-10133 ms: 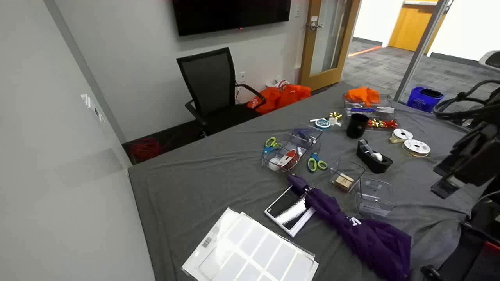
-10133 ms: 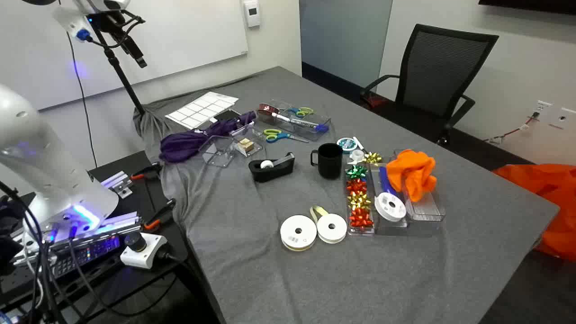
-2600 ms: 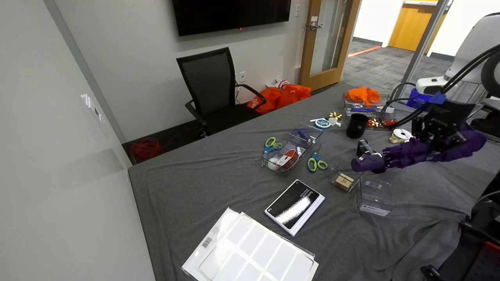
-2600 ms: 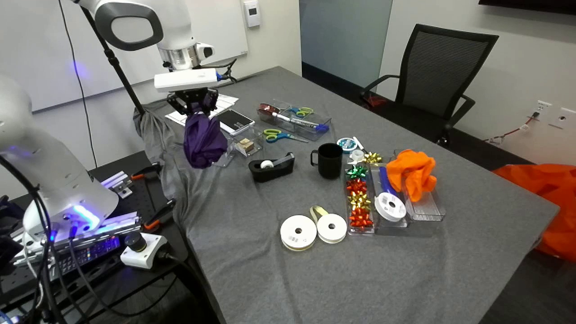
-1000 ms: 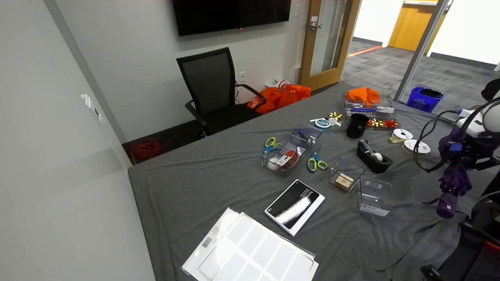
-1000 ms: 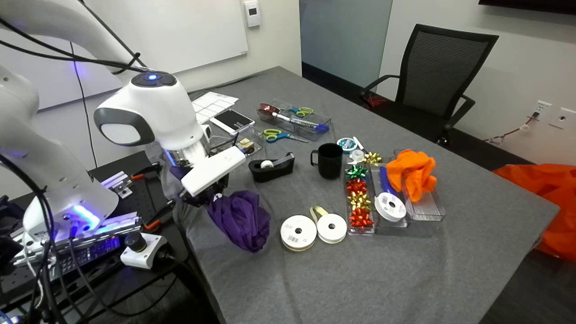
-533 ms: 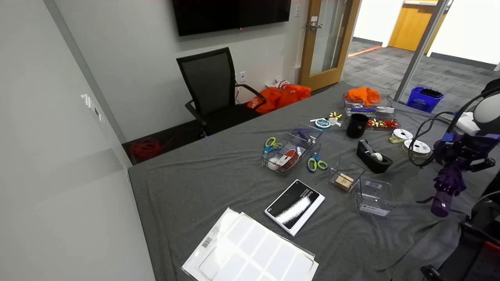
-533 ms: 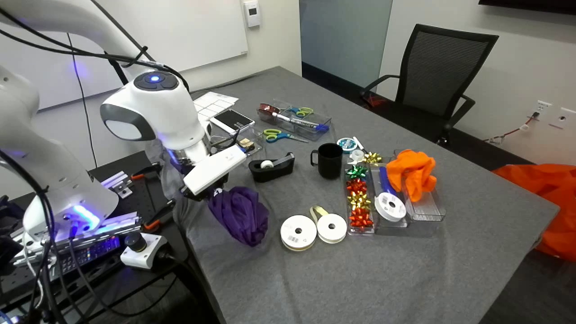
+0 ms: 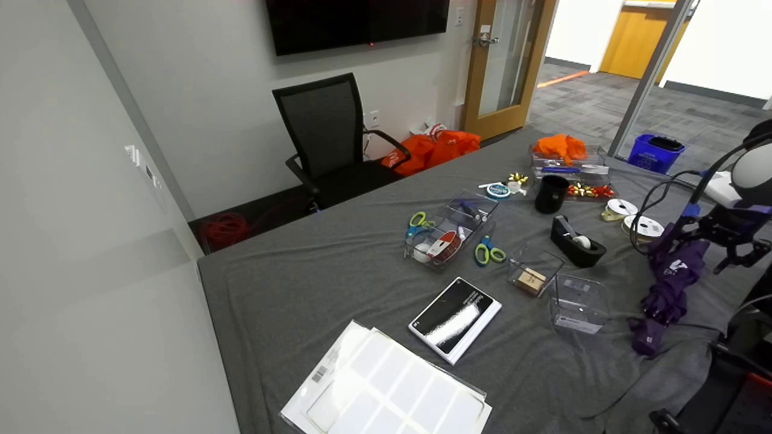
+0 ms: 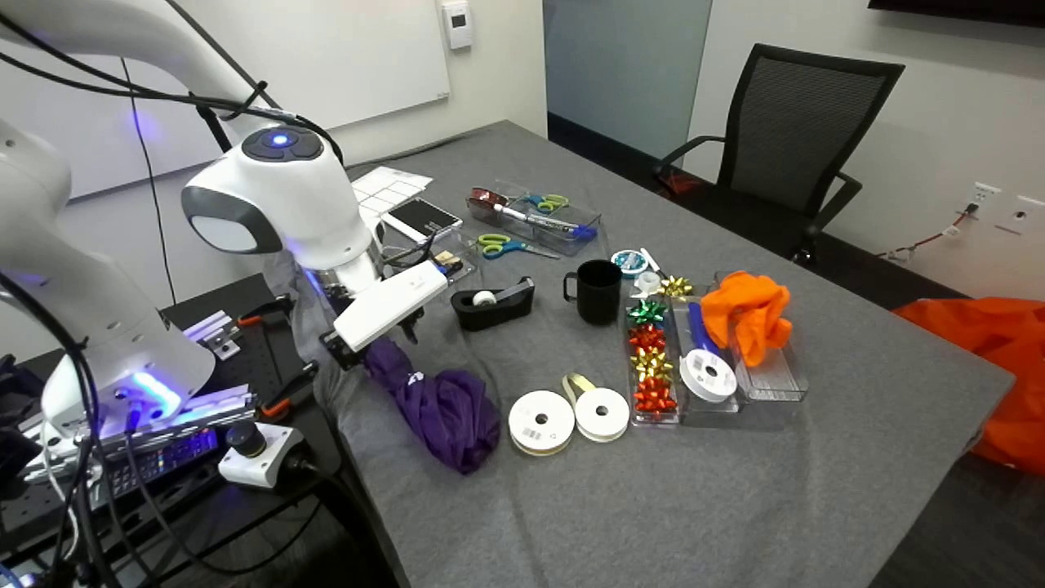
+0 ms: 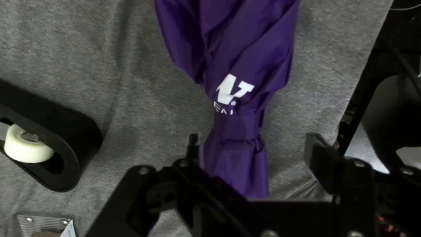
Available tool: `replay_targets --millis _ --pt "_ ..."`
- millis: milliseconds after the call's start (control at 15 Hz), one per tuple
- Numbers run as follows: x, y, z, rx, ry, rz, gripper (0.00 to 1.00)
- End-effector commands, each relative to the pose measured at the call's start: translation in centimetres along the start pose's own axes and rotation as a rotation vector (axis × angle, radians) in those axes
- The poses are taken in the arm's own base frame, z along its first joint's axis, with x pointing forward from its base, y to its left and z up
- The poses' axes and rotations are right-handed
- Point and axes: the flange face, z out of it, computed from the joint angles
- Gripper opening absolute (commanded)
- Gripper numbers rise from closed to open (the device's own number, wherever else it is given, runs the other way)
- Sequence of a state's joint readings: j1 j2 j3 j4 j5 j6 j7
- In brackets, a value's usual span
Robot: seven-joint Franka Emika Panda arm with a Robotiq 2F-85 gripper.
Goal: Move the purple umbrella forwards.
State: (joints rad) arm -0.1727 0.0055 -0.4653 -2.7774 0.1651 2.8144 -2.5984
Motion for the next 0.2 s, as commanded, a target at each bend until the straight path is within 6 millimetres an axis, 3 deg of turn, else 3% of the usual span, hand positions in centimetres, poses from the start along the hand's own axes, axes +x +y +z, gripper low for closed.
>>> replay_targets --millis 0,133 --pt "-0.31 -0.48 -0.33 0.010 0.006 -0.016 1.00" --pt "-0.40 -0.66 -0.47 0.015 0.009 -0.024 1.00"
